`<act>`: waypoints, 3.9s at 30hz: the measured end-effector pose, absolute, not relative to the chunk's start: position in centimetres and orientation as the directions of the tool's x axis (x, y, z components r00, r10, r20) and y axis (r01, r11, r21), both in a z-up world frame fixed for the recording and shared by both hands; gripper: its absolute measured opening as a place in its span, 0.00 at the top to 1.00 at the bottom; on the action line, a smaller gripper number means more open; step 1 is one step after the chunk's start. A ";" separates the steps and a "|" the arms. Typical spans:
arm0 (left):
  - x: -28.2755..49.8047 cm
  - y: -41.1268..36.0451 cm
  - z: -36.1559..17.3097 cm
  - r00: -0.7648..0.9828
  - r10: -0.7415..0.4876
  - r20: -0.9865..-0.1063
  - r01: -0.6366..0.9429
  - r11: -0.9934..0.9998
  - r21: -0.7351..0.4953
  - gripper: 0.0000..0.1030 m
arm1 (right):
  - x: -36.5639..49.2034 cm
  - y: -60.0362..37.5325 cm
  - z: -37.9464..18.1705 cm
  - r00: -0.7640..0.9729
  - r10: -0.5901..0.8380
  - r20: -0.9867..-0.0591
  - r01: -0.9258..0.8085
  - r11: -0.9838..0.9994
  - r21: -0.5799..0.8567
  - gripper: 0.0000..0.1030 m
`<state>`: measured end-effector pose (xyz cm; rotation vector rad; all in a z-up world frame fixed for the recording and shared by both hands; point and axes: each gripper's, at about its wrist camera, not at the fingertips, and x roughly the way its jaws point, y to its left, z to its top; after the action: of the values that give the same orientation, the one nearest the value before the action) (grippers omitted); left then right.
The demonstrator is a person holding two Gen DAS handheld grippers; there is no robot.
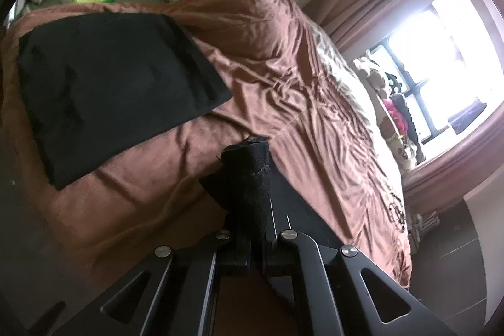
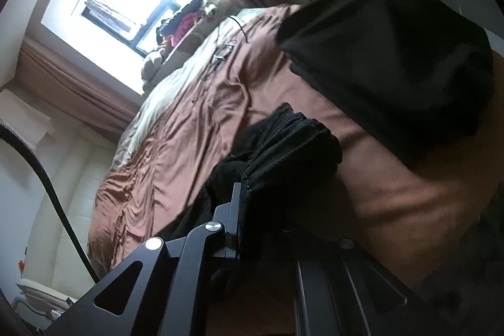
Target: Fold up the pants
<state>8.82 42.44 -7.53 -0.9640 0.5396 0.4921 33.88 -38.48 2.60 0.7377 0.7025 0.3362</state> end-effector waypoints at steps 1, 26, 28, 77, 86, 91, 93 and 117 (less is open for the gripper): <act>8.7 42.4 -8.3 0.751 0.140 -0.645 -0.620 0.484 -0.617 0.95 | 33.9 -38.6 2.0 0.715 0.514 -0.473 -0.034 0.702 0.711 0.95; 4.0 39.9 -7.7 0.650 0.217 -0.728 -0.680 0.594 -0.430 0.52 | 25.4 -35.8 2.5 0.771 0.305 -0.559 -0.049 0.904 0.425 0.64; 4.6 38.8 -6.4 0.679 0.198 -0.707 -0.648 0.614 -0.450 0.52 | 24.6 -35.4 3.2 0.787 0.300 -0.539 -0.073 0.913 0.401 0.64; 24.9 18.2 -2.2 0.736 -0.014 -0.677 -0.249 0.924 -0.290 0.00 | 30.8 -12.1 8.9 0.700 0.464 -0.543 -0.545 0.838 0.013 0.19; 28.3 18.6 -5.1 0.719 -0.004 -0.695 -0.294 0.904 -0.309 0.00 | 35.1 -8.7 7.7 0.654 0.484 -0.581 -0.597 0.802 -0.004 0.19; 30.5 19.2 -6.8 0.685 -0.012 -0.728 -0.316 0.896 -0.312 0.03 | 37.7 -6.4 6.8 0.599 0.506 -0.621 -0.651 0.759 -0.010 0.19; 31.1 19.7 -7.6 0.677 -0.029 -0.736 -0.324 0.885 -0.333 0.09 | 38.9 -5.5 6.5 0.579 0.508 -0.637 -0.668 0.744 -0.015 0.19; 37.1 25.7 -14.3 0.441 -0.030 -0.897 -0.589 0.745 -0.314 0.34 | 48.6 4.1 1.4 0.297 0.485 -0.822 -0.884 0.466 -0.044 0.44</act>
<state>37.06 25.71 -14.34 -0.6684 1.0727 0.3806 48.59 4.11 1.44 -0.5582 0.8436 0.9747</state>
